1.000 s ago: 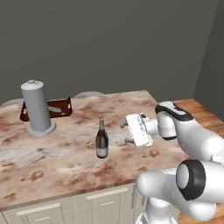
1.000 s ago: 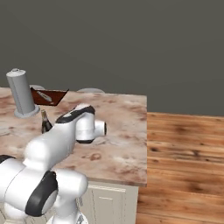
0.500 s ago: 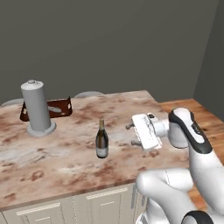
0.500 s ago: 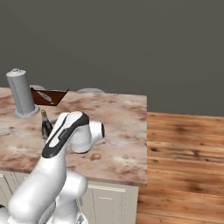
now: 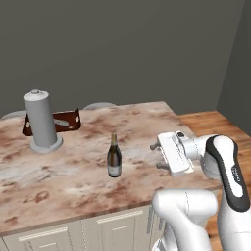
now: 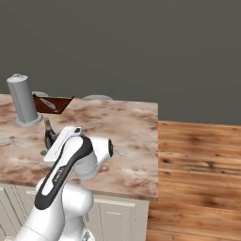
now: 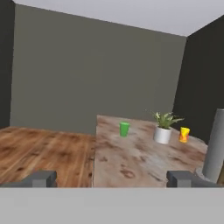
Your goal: Place the drinks on the dining counter in a tight cluster.
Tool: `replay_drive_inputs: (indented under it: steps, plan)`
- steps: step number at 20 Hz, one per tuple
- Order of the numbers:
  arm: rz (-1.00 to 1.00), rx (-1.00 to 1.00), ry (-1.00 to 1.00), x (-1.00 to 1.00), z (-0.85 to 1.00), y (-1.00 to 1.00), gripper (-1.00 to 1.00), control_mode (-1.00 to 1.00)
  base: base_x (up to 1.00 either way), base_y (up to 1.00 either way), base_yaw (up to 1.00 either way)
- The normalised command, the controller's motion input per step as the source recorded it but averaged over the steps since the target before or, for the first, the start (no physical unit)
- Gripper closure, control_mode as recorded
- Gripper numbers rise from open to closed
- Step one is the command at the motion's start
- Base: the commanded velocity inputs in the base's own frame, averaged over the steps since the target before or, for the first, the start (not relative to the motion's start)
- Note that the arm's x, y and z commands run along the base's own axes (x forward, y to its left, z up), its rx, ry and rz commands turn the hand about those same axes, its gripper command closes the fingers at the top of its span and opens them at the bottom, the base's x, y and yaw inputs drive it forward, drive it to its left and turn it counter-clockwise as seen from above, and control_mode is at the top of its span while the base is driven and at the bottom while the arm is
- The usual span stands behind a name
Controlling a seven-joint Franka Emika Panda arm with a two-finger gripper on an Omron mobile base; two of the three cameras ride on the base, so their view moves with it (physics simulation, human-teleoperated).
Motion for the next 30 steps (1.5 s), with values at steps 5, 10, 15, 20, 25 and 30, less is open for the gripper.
replay_drive_inputs:
  steps: [5,10,15,20,25,30]
  plan:
    - [-0.02,0.00,0.21,-0.07,0.05,-0.08,-1.00,-1.00,0.00,0.00,0.00]
    - [0.00,0.00,0.01,0.00,0.00,0.00,-1.00,-1.00,0.00,0.00,0.00]
    - [0.00,0.00,0.00,0.00,0.00,0.00,-1.00,-1.00,0.00,0.00,0.00]
    - [0.00,0.00,0.00,0.00,0.00,0.00,-1.00,1.00,-0.06,0.00,0.00]
    - [0.00,0.00,0.00,0.00,0.00,0.00,-1.00,1.00,-0.50,0.10,0.03]
    - [0.00,0.00,0.00,0.00,0.00,0.00,-1.00,1.00,-0.72,0.15,0.10]
